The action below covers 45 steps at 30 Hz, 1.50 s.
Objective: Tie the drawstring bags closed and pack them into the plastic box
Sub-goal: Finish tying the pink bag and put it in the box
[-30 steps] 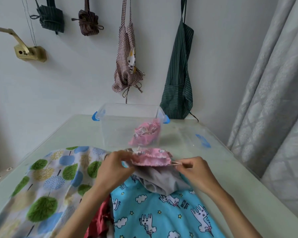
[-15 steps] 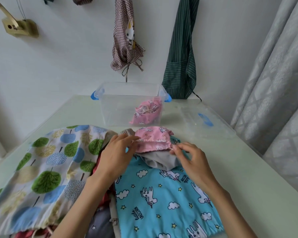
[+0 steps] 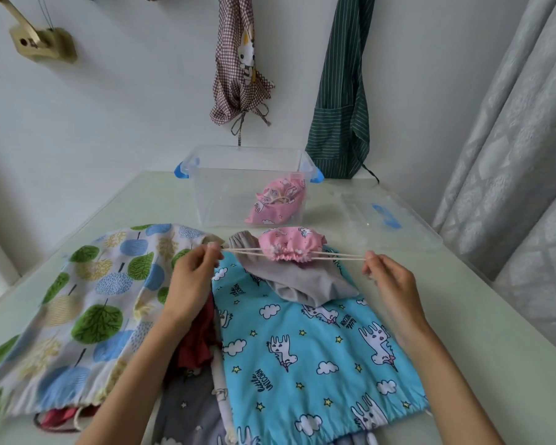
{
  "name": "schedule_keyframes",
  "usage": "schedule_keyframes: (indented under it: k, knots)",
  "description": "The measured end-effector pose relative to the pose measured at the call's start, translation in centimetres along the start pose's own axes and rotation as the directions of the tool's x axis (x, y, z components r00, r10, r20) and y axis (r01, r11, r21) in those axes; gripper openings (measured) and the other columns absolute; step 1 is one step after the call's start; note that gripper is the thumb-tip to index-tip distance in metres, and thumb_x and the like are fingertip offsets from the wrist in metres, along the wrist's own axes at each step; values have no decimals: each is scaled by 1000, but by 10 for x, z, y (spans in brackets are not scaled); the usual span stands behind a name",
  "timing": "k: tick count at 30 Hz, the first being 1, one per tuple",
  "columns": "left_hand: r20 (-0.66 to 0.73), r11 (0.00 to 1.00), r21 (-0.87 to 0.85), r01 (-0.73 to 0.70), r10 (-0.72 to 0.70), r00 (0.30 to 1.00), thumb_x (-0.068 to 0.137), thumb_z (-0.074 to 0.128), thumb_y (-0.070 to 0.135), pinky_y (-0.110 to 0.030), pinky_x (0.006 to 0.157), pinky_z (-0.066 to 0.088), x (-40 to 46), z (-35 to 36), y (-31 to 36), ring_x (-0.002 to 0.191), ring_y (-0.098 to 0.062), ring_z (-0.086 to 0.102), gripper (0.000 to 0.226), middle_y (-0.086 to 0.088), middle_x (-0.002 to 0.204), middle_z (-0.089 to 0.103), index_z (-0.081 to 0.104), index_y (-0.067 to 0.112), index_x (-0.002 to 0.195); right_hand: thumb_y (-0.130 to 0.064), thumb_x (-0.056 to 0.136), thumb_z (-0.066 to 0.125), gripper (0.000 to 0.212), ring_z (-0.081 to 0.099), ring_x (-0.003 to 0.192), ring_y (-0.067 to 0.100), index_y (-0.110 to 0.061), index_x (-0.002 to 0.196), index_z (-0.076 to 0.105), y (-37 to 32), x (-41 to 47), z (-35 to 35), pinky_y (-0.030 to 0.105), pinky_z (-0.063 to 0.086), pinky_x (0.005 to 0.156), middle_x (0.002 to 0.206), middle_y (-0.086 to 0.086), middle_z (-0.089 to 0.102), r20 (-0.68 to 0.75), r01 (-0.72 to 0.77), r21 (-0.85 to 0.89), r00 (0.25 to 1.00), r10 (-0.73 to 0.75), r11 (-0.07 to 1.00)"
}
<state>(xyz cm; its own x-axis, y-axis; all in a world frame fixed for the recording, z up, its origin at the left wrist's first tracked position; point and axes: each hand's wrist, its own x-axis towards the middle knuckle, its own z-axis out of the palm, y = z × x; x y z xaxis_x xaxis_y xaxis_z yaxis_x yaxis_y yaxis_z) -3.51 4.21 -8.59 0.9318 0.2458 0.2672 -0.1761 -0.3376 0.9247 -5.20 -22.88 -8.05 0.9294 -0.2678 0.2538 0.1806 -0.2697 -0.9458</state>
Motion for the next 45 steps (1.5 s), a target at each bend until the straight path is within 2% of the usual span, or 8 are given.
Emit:
schedule_keyframes:
  k: [8,13,18,21,26,33,38,45]
  knots:
    - [-218,985,162,54,-18,976,98,43,39,-28,56,35,5,-6,-8,61,-14,50,35,3,64,56,61,16,80,-29,96,50,33,50,69,11,-14,66,58,12,10,-11,22,40,66,70,0,57,-177,-118,-24,978,112,993]
    - [-196,884,464,61,35,980,96,42,44,-32,73,37,-2,0,1,107,-23,56,40,-3,126,50,49,19,126,-35,92,54,18,51,88,17,-19,94,61,6,5,-11,28,36,73,99,-2,62,-248,-40,-268,968,-29,963]
    - [104,872,373,-316,299,948,94,48,41,-29,65,50,-10,16,35,74,-3,60,27,11,113,56,55,29,117,-35,85,64,17,53,74,10,-28,101,64,-10,-10,12,25,41,69,98,-14,57,-53,270,-402,947,-317,875]
    - [395,817,500,-287,80,915,91,54,40,-29,66,48,4,29,47,84,-16,63,28,5,109,62,60,24,114,-44,82,65,18,55,66,1,-33,96,65,-19,0,26,24,45,65,98,-18,57,161,286,-442,958,-239,850]
    - [512,850,436,-295,35,858,90,60,32,-22,61,50,35,36,57,70,-18,67,19,1,77,70,71,17,87,-36,82,68,9,62,74,7,-27,80,71,-42,28,38,26,47,64,82,-11,69,359,232,-593,933,-4,771]
    - [543,994,-91,-66,105,833,92,58,23,-27,70,56,62,44,64,70,-12,64,23,-6,77,69,70,4,90,-26,91,60,23,52,48,10,-10,76,66,-79,65,38,15,43,48,59,3,60,514,16,-157,855,68,987]
    - [285,952,55,-300,272,919,92,56,33,-26,61,47,64,53,55,54,-4,53,24,0,68,67,72,20,79,-34,90,60,32,36,44,7,-11,70,68,-70,78,43,13,29,45,47,-6,46,405,105,-206,914,-13,973]
    - [200,912,170,-373,339,919,88,63,33,-18,63,42,62,52,48,64,-2,60,17,10,73,68,76,24,84,-30,90,60,31,49,40,-9,-13,66,68,-73,72,41,3,34,48,36,-20,52,390,211,-321,918,-74,923]
